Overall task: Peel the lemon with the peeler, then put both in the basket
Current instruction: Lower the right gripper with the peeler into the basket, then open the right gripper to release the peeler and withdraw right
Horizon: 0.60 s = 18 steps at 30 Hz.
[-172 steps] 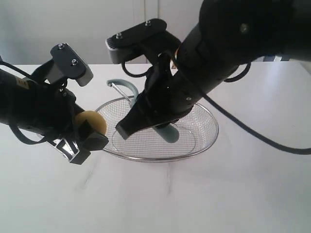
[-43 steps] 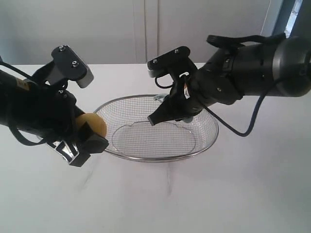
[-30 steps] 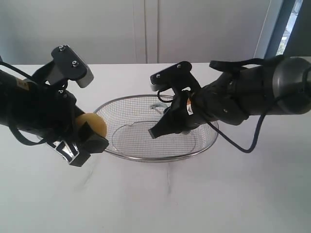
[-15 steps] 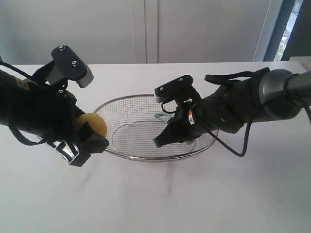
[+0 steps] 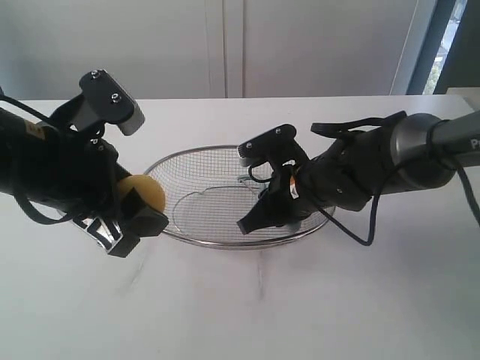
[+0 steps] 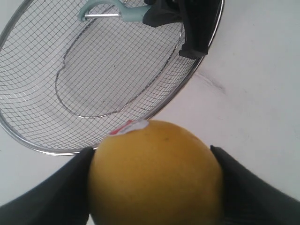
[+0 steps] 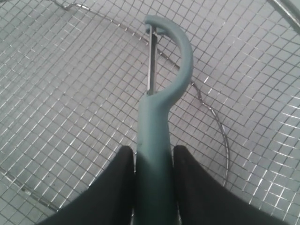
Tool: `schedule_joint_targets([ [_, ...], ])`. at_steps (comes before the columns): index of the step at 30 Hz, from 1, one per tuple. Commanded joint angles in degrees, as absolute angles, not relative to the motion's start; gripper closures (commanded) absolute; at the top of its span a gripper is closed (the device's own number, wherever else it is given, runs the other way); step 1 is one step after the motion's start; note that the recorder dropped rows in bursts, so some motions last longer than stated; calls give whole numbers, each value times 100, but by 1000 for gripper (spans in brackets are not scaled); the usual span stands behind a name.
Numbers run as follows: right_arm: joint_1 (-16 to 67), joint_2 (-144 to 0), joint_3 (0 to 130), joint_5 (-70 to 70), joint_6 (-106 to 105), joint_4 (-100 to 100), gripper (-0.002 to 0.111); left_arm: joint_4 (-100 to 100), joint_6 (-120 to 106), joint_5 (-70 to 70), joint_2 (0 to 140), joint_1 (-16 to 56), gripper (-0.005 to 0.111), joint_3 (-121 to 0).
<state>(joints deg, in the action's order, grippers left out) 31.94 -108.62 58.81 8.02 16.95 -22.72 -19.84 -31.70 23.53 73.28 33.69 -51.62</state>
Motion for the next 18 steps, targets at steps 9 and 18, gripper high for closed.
schedule_joint_targets([
  [9,3138,-10620,5873,847,1712,-2278,63,-2179,-3140,2382,7264,3383,107,-5200],
  [18,3138,-8650,5882,1139,1677,-2278,63,-2179,-3140,2382,7264,3383,107,-5200],
])
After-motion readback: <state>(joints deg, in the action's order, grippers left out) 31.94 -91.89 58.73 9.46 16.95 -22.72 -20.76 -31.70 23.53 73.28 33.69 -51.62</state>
